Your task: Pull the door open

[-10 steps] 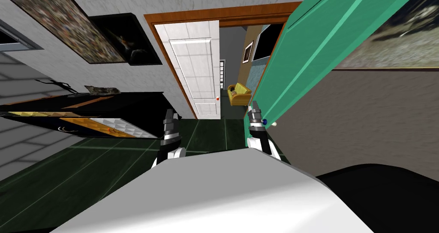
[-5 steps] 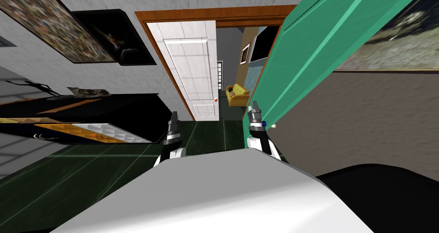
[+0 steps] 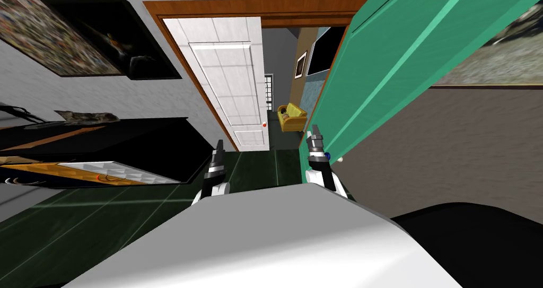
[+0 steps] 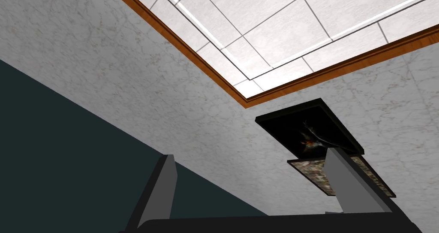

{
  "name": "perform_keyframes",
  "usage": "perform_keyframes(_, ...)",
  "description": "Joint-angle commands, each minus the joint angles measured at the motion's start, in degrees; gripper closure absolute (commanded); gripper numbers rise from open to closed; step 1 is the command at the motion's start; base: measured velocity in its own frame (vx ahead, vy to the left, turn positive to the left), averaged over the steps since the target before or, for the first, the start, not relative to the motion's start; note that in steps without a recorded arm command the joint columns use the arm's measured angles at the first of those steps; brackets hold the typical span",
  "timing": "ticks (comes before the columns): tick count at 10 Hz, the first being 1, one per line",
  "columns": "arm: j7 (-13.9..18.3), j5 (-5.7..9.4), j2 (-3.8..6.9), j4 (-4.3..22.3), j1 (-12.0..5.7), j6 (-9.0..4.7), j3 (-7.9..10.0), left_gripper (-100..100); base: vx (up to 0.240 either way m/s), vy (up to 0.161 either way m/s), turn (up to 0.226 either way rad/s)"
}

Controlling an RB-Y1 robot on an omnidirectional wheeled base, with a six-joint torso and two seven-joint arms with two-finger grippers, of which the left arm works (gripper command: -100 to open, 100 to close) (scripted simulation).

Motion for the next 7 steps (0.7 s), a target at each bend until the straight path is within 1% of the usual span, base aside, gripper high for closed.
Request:
perform_keyframes(1, -1.69, -0.43, 0.34, 2.21, -0.67, -0.63, 0.64, -100, 0.085, -0.041, -0.048)
perform_keyframes(4, -4.83, -1.37, 0.67, 5.81, -1.75, -1.37, 1.6, -100, 0.1, -0.029, -0.061)
perform_keyframes(7, -8.07, -2.33, 0.92, 9.53, -2.87, -2.13, 2.59, -100, 0.114, -0.044, -0.059)
